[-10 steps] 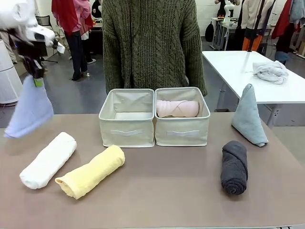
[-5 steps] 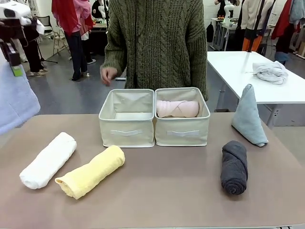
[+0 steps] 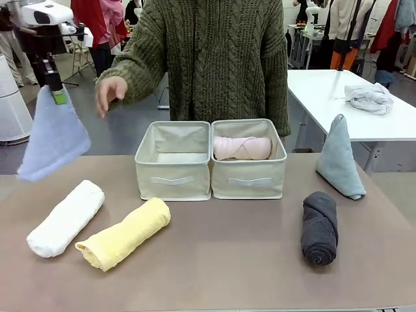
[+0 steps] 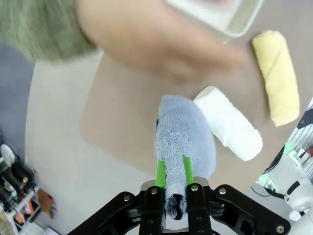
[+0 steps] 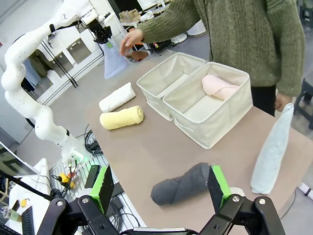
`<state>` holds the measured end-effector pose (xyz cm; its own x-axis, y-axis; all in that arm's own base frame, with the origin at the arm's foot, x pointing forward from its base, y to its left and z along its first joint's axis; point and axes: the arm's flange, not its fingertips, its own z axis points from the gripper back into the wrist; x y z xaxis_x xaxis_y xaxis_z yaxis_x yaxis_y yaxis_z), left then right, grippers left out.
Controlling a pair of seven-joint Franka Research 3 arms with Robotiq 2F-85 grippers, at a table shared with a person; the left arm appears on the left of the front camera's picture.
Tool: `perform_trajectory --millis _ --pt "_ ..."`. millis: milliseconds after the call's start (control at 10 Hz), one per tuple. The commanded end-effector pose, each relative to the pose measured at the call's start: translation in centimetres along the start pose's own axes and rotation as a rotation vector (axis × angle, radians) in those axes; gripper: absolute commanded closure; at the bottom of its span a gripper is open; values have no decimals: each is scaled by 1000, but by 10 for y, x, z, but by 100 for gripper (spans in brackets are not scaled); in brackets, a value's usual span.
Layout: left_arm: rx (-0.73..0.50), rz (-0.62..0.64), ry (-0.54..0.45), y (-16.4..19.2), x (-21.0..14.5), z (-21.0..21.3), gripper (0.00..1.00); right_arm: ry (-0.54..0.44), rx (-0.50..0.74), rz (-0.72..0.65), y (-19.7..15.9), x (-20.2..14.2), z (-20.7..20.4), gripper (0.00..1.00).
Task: Sort the towels based on their folding style.
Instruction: Pick up one triangle-folded towel and place it in the left Fabric basket.
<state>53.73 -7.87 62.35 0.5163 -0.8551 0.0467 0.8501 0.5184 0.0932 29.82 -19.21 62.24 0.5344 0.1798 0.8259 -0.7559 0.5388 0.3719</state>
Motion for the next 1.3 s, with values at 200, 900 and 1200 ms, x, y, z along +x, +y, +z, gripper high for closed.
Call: perform_trajectory --millis 200,900,1200 --pt "38 323 170 -20 -188 15 86 -6 6 3 -1 0 0 0" --pt "66 462 74 -48 -232 18 86 -6 6 3 -1 0 0 0" --pt "67 471 79 -46 -230 19 86 -6 6 3 -1 0 0 0"
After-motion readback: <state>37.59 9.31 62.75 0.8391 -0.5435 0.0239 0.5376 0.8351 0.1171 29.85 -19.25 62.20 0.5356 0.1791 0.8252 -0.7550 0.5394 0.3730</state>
